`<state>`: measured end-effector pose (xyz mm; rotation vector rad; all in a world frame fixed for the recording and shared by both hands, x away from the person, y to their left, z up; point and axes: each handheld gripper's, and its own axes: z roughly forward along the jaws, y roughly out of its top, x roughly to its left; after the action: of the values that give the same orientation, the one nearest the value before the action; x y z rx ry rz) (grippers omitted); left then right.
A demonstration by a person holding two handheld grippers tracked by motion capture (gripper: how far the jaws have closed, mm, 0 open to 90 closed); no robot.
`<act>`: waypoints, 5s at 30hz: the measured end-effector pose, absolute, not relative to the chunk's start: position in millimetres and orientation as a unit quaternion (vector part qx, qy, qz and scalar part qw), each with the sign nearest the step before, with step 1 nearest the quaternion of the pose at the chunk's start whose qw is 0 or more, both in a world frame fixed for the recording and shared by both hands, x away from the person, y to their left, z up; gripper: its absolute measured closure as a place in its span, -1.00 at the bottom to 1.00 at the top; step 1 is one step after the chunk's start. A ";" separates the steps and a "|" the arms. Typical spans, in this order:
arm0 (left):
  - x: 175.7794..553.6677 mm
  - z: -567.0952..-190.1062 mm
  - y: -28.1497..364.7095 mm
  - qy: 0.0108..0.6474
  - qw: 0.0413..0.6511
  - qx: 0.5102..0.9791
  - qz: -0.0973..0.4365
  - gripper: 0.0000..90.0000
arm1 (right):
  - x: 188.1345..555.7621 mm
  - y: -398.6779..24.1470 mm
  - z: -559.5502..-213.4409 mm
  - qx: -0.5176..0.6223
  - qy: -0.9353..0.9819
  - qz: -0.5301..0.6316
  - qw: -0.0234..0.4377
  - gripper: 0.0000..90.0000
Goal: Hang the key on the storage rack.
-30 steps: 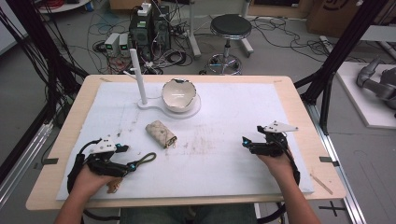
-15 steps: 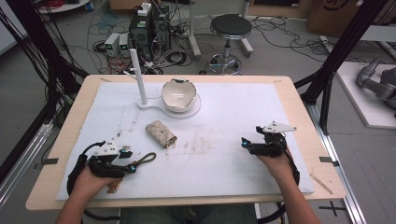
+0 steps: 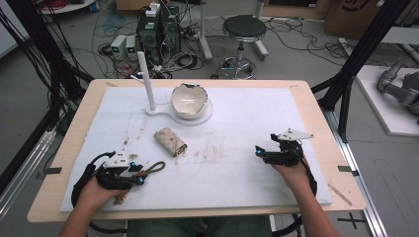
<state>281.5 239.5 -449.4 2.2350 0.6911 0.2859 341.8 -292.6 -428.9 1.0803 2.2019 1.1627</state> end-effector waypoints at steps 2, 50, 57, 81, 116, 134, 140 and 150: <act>281.8 -449.2 239.6 0.270 0.381 0.877 0.111 0.28 | 341.7 -292.6 -428.8 0.389 0.793 0.418 0.212 -0.57; 299.9 -356.9 249.0 0.311 0.496 0.776 0.233 0.56 | 342.5 -282.9 -431.3 0.387 0.799 0.411 0.206 -0.57; 322.7 -322.2 243.7 0.315 0.496 0.764 0.266 0.56 | 343.6 -283.7 -431.6 0.391 0.798 0.412 0.205 -0.57; 375.0 -291.6 254.1 0.380 0.472 0.727 0.323 0.56 | 345.2 -284.4 -432.9 0.394 0.799 0.409 0.201 -0.57; 402.1 -313.7 257.2 0.422 0.426 0.736 0.315 0.06 | 345.0 -286.3 -433.5 0.398 0.797 0.409 0.197 -0.57; 356.4 -352.5 251.7 0.399 0.470 0.743 0.260 -0.37 | 343.3 -287.2 -432.0 0.399 0.794 0.414 0.197 -0.57; 342.1 -368.6 248.1 0.390 0.475 0.750 0.244 -0.44 | 343.0 -288.2 -431.5 0.401 0.793 0.415 0.197 -0.57; 318.8 -392.0 238.8 0.376 0.488 0.752 0.232 -0.54 | 343.4 -289.8 -431.4 0.406 0.789 0.417 0.198 -0.57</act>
<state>318.8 238.8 -392.0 1.8286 0.9138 0.5651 343.4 -289.8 -431.4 1.1347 2.2082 1.1657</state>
